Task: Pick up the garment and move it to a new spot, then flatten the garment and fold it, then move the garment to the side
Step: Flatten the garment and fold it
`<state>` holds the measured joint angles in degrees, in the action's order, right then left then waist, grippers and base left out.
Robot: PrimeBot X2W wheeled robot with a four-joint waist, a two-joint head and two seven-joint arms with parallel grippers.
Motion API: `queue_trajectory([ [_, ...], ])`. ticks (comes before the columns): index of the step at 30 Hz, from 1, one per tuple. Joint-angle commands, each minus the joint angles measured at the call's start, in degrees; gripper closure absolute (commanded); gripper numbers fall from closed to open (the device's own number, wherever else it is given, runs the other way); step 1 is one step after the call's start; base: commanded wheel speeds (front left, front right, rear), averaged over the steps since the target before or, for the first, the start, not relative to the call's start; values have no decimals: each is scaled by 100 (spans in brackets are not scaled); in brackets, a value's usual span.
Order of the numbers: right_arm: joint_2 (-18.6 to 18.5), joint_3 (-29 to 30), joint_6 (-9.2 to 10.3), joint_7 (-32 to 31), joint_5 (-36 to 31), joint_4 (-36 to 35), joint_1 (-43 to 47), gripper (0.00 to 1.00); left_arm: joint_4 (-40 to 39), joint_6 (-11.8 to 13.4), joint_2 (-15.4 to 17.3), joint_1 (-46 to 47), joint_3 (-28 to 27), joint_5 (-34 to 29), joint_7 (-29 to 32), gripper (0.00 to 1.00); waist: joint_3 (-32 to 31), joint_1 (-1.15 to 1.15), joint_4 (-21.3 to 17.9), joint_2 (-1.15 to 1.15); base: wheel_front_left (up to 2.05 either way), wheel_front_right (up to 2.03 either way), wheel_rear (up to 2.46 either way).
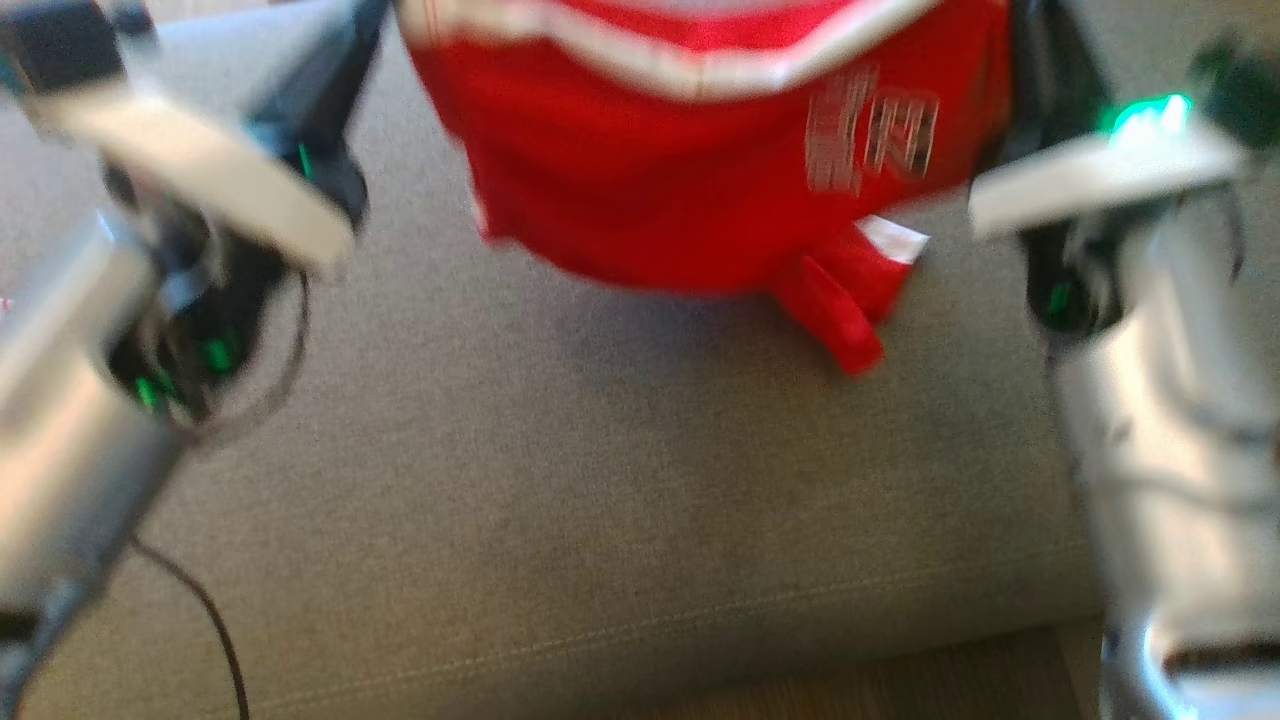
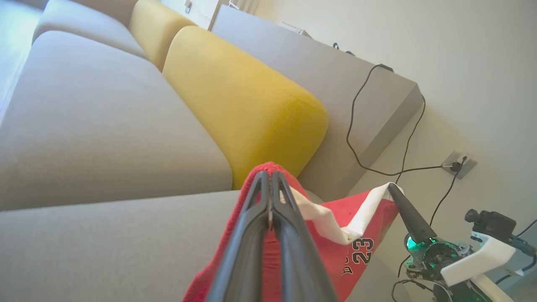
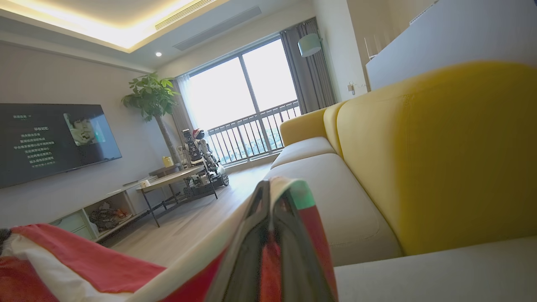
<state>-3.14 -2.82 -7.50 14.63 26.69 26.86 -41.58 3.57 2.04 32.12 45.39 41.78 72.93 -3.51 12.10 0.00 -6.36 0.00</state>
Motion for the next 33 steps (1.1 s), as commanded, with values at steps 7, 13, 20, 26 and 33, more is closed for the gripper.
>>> queue_trajectory([
  [7,-6,-46,1,-258,-468,667,-2510,100,629,-50,-137,2347,-583,-297,307,100,992,0,-48,0,0,0,0],
  [13,-120,15,1,-25,-920,1086,-4127,100,1760,-519,-505,4085,-692,-1137,-456,100,1789,0,120,0,0,0,0],
  [20,-270,-124,1,34,-1231,680,-4070,100,2290,-910,-794,4042,-711,-1742,-1135,100,2214,0,410,0,0,0,0],
  [26,-457,-453,1,35,-1047,634,-2911,100,1618,-949,-771,2626,-808,-2013,-1146,100,2098,0,514,0,0,0,0],
  [33,-1079,-1122,1,-546,-20,396,-650,100,431,-951,-456,-14,-154,-2024,-1148,100,1362,0,661,0,0,0,0],
])
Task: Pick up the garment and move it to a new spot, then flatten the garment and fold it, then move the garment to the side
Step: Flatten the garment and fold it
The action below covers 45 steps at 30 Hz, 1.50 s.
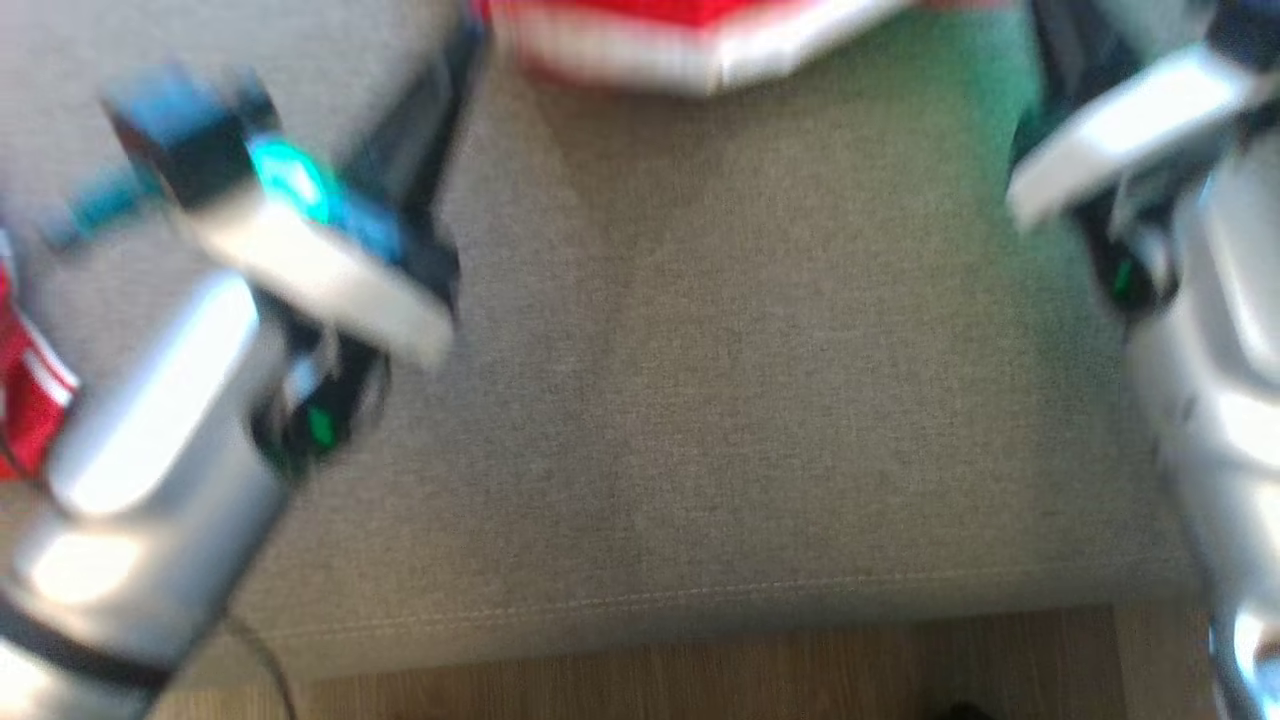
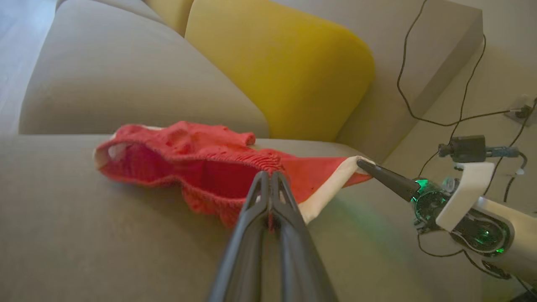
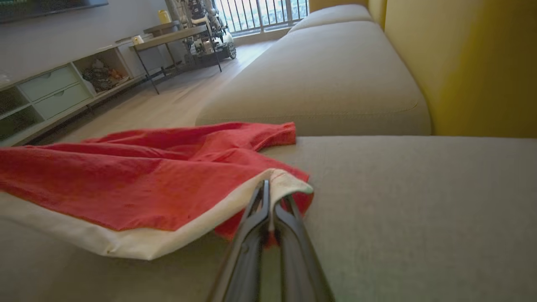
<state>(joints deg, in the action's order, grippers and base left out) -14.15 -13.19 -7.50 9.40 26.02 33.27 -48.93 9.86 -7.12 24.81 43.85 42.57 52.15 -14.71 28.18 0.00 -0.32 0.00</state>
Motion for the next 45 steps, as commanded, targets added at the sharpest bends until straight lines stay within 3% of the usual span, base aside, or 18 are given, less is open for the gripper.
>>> queue_trajectory([
  [1,-68,-149,1,-144,151,-387,364,100,-284,-35,343,-92,-108,99,-28,100,-336,0,56,0,0,0,0],
  [5,-328,-151,1,-444,351,-939,1399,100,-419,-35,619,-780,232,162,-29,100,-709,0,30,0,0,0,0],
  [16,-350,589,1,-670,260,-2603,3835,100,-871,-36,934,-2292,513,224,-29,100,-1469,0,-62,0,0,0,0],
  [23,-493,1348,1,-752,-315,-4320,5173,100,-1626,-36,1169,-3126,22,433,-29,100,-1540,0,-28,0,0,0,0],
  [27,-539,1605,1,-970,-420,-4738,5512,100,-1979,-36,1109,-3398,-311,613,-29,100,-1506,0,24,0,0,0,0],
  [32,-375,1716,1,-1255,-475,-4708,5308,100,-2086,-36,906,-3393,-461,951,-29,100,-1467,0,70,0,0,0,0],
  [35,-211,1723,1,-1581,-506,-4390,4807,100,-1955,-36,806,-3053,-283,931,14,100,-1389,0,123,0,0,0,0],
  [45,-445,1223,1,-2093,-684,-3116,2382,100,-766,-36,-200,-1524,-54,1385,16,100,-785,0,447,0,0,0,0],
])
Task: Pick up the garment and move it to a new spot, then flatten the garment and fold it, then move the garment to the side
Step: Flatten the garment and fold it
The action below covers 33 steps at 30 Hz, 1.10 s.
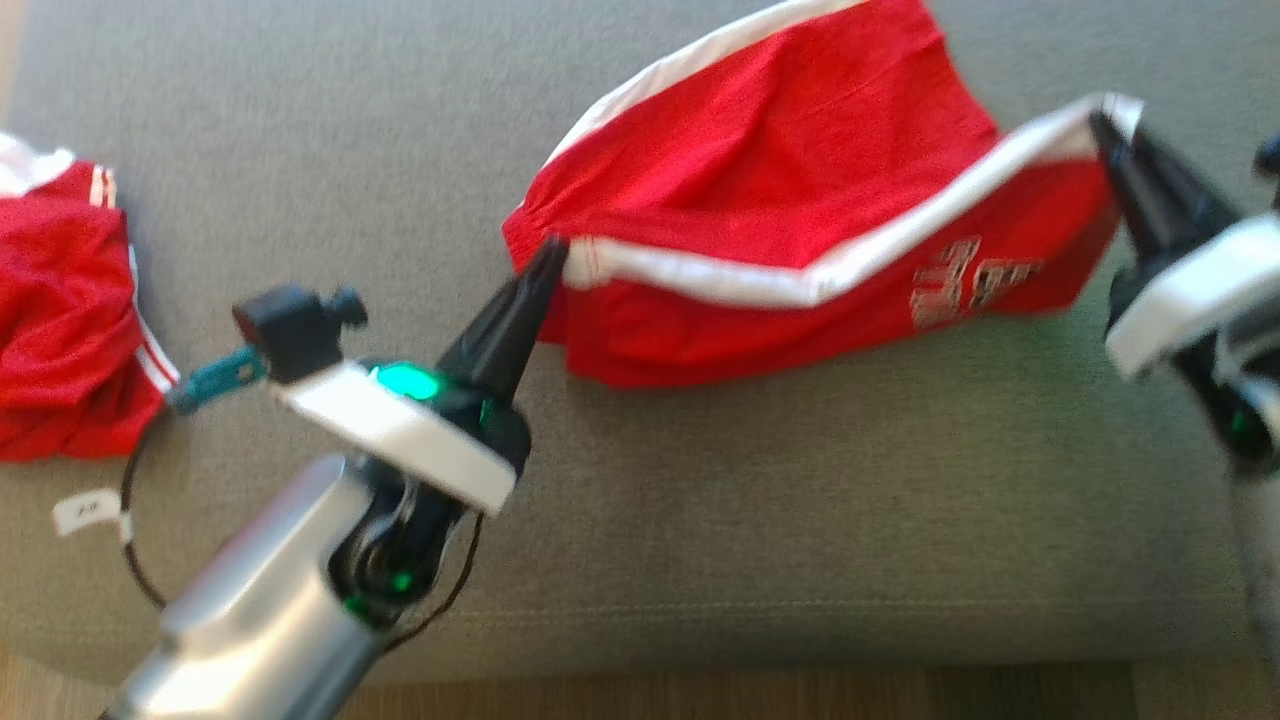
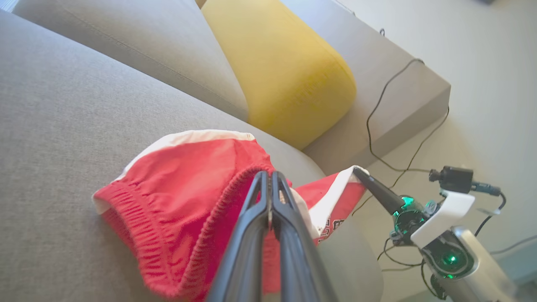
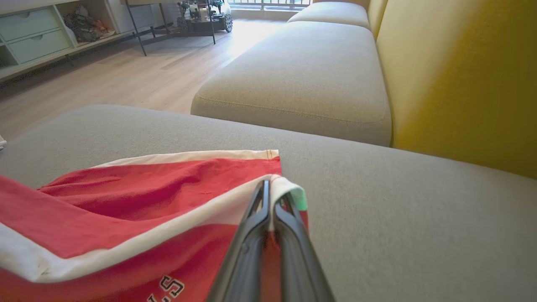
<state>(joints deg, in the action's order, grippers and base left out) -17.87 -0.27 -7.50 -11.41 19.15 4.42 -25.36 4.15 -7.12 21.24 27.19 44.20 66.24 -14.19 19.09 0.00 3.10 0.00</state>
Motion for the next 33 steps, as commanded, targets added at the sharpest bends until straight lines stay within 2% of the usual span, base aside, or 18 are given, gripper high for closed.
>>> queue_trajectory([
  [1,-126,-115,1,-26,20,-112,-192,100,-75,-36,48,255,-264,104,-35,100,202,0,142,0,0,0,0],
  [6,-511,-444,1,-57,70,488,-1188,100,569,-27,-320,814,-507,491,7,100,537,0,352,0,0,0,0],
  [13,-922,-1175,1,32,133,1238,-2276,100,1237,-20,-676,1376,-828,561,-39,100,869,0,578,0,0,0,0],
  [19,-1085,-1732,1,153,145,1991,-3070,100,1770,-29,-954,1876,-815,319,-59,100,1087,0,824,0,0,0,0],
  [24,-1136,-2186,1,187,150,2569,-3592,100,2211,-20,-1143,2193,-816,219,-62,100,1215,0,884,0,0,0,0],
  [25,-1134,-2264,1,227,154,2675,-3662,90,2271,-24,-1165,2232,-784,222,-52,100,1221,0,883,0,0,0,0],
  [26,-1129,-2333,1,277,165,2780,-3711,70,2331,-26,-1174,2267,-748,203,-51,80,1220,0,881,0,0,0,0],
  [27,-1112,-2390,1,324,191,2878,-3740,19,2387,-28,-1178,2299,-710,167,-52,55,1213,0,875,0,0,0,0],
  [28,-1087,-2400,1,390,234,2972,-3758,0,2440,-30,-1192,2312,-698,155,-55,1,1196,0,865,0,0,0,0],
  [33,-1006,-2315,1,694,465,3167,-3705,0,2555,-28,-1179,2300,-790,-111,-73,0,1088,0,801,0,0,0,0],
])
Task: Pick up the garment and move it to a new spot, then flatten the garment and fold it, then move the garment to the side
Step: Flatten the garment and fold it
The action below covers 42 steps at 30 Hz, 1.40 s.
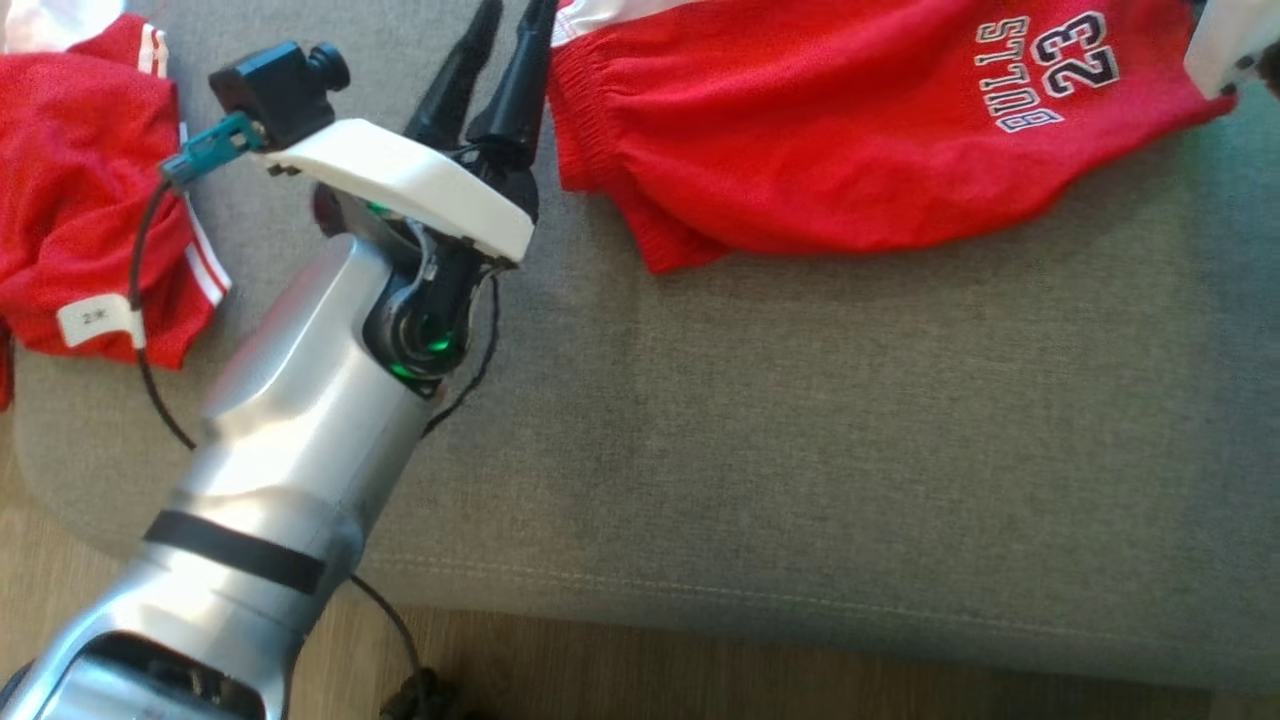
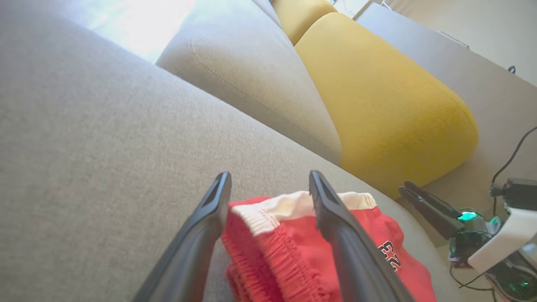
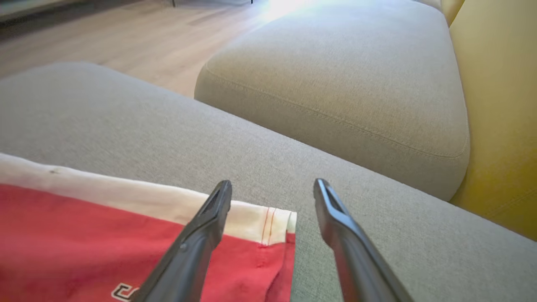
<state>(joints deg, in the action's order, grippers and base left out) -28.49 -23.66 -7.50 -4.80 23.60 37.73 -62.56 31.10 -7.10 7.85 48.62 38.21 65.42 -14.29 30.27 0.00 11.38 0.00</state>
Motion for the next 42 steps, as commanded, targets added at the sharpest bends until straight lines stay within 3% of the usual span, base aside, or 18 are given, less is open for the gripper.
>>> queue_trajectory([
  [1,79,58,1,78,111,-159,70,0,-161,0,191,120,-265,-191,-66,0,-70,0,-54,0,0,0,0],
  [7,179,130,1,-128,625,-311,626,0,-966,676,324,-648,-1126,-1821,-69,0,-312,0,-281,0,0,0,0],
  [11,225,190,1,-423,733,-178,1026,0,-1986,1091,157,-1710,-1560,-3071,-70,0,-460,0,-342,0,0,0,0],
  [16,369,640,1,-660,889,314,1138,0,-2668,1158,-176,-2599,-1456,-3824,-70,0,-514,0,-141,0,0,0,0],
  [27,475,953,1,-1106,719,1111,1112,0,-2957,1149,-486,-3177,-965,-4257,-71,0,-471,0,337,0,0,0,0],
  [28,499,890,1,-1196,700,1131,1129,6,-2962,1156,-489,-3195,-954,-4268,-71,0,-486,0,346,0,0,0,0],
  [29,507,853,1,-1253,697,1134,1145,44,-2964,1170,-491,-3216,-960,-4279,-71,0,-502,0,346,0,0,0,0],
  [31,515,874,1,-1244,716,1119,1158,100,-2977,1229,-494,-3275,-1009,-4324,-71,0,-539,0,310,0,0,0,0],
  [37,547,1048,1,-867,842,835,1381,100,-3055,1413,-496,-3610,-1345,-4649,-71,0,-817,0,45,0,0,0,0],
  [42,400,889,1,-802,923,442,1809,100,-3014,1344,-409,-3985,-1419,-4931,-71,0,-1162,0,-207,0,0,0,0],
])
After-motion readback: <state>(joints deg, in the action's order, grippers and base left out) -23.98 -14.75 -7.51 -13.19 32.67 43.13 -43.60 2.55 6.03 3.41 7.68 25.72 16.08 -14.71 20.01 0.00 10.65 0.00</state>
